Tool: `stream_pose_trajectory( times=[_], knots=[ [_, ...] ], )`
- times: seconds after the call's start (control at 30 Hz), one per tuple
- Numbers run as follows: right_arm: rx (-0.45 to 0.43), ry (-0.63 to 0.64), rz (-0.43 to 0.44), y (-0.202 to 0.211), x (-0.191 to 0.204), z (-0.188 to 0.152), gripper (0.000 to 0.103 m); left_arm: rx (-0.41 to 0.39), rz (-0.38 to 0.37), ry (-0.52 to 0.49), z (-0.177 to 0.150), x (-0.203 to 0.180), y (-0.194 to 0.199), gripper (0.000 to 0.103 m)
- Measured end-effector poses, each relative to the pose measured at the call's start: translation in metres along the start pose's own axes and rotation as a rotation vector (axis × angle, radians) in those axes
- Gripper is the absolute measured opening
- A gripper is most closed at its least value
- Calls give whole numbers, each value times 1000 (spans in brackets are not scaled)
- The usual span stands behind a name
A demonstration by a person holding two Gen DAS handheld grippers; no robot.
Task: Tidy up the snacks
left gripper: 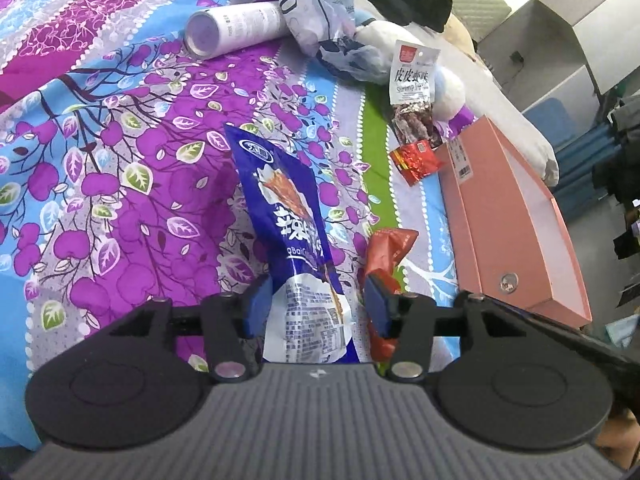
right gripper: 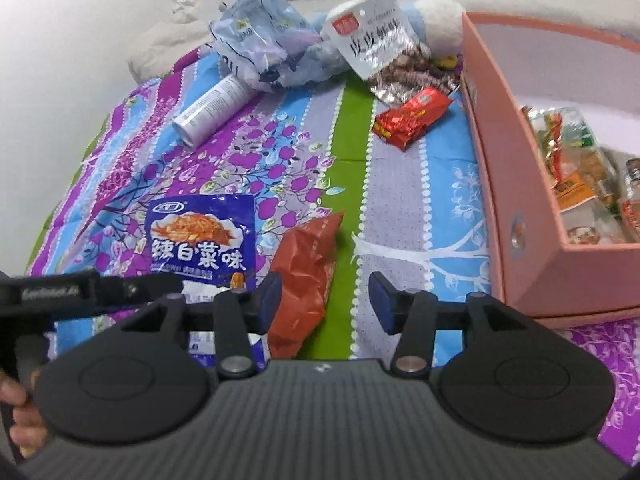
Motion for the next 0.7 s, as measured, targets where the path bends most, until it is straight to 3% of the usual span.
stream_pose_trajectory(
  times=[0.13, 0.3, 0.47, 0.7],
  knots=[
    [-35, 0, -26, 31, -10, -7, 50, 4, 4, 22, -2, 5, -1, 57],
    [-19, 17, -117, 87, -55, -31, 50, 1, 9, 27, -6, 6, -1, 57],
    [100, -14, -256, 118, -121, -64, 50, -2, 20, 1, -3, -2, -3, 57],
    [273, -58, -387, 109, -184, -104, 49, 1, 25, 0, 1, -4, -5, 57]
  ],
)
Point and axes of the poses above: each gripper's, at about its wrist camera, not at the fingertips, and y roughly against the way its jaws point, x to its left, z to its top, the point moved 1 cm from there along -y, roughly the way its jaws point, and after that the axes turned 6 degrees about z, right-handed, at the moved point
